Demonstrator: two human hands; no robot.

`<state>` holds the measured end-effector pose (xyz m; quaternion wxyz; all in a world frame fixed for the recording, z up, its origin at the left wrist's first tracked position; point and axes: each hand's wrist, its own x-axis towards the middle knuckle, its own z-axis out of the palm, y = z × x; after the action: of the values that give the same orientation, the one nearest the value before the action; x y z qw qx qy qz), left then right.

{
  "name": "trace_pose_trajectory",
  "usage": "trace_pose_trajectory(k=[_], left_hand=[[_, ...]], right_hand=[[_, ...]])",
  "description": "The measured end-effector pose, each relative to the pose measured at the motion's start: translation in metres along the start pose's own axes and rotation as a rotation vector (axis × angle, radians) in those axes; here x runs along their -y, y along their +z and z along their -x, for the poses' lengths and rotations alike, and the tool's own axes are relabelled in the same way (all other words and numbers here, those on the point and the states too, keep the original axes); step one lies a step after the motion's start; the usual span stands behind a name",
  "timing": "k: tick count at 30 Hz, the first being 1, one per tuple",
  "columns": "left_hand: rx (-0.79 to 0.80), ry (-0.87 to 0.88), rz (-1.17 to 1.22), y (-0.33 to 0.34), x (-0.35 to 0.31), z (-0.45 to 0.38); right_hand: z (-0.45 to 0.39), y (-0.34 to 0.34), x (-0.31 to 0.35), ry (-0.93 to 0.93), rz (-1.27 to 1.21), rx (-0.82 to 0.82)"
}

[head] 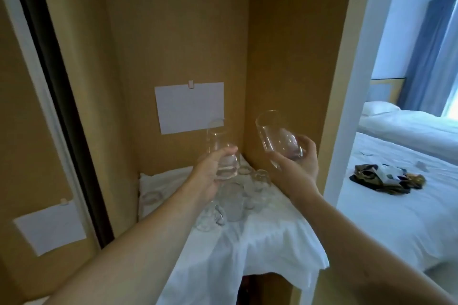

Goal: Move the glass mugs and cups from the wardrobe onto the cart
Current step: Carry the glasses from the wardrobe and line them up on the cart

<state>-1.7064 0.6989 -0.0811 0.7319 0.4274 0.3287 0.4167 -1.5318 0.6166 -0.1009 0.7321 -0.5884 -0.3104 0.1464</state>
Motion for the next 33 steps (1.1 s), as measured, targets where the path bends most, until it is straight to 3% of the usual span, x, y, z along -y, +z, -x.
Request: trace_pose_trajectory(k=[5, 10, 21, 33], left_hand=[[-0.002, 0.14, -0.036, 0.045, 0.008, 0.006], [0.097, 0.1, -0.062, 0.101, 0.024, 0.01], [0.273, 0.06, -0.288, 0.267, 0.124, 0.026], [0.487, -0.271, -0.24, 0.445, 0.25, 0.051]], right_hand=[[-0.003, -0.041, 0.012, -0.085, 0.013, -0.099], [-0.021, -0.099, 0.017, -0.065, 0.008, -0.079], [-0.039, -0.287, 0.009, -0.001, -0.025, -0.22], [-0.044, -0.501, -0.006, 0.162, 0.004, -0.326]])
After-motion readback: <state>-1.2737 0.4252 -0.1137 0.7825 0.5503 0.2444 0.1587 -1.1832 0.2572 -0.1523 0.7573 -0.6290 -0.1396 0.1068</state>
